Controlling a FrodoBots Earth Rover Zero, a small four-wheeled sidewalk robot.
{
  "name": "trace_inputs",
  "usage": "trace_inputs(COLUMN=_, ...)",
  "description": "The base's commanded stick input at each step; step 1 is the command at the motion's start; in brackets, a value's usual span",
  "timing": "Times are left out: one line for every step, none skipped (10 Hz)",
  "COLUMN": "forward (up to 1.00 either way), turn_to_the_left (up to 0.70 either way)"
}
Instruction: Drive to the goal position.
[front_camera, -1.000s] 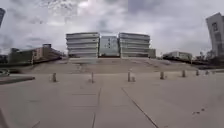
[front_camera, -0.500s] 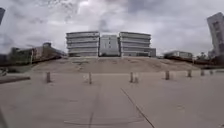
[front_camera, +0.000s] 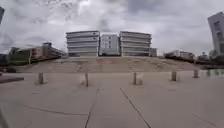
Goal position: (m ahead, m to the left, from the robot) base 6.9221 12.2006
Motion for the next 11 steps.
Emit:
trace_inputs(forward=1.00, turn_to_the_left=0.00)
trace_inputs(forward=1.00, turn_to_the_left=0.00)
trace_inputs(forward=1.00, turn_to_the_left=0.00)
trace_inputs(forward=1.00, turn_to_the_left=0.00)
trace_inputs(forward=1.00, turn_to_the_left=0.00)
trace_inputs(forward=1.00, turn_to_the_left=0.00)
trace_inputs(forward=1.00, turn_to_the_left=0.00)
trace_inputs(forward=1.00, turn_to_the_left=0.00)
trace_inputs(forward=1.00, turn_to_the_left=0.00)
trace_inputs(forward=1.00, turn_to_the_left=0.00)
trace_inputs(forward=1.00, turn_to_the_left=0.00)
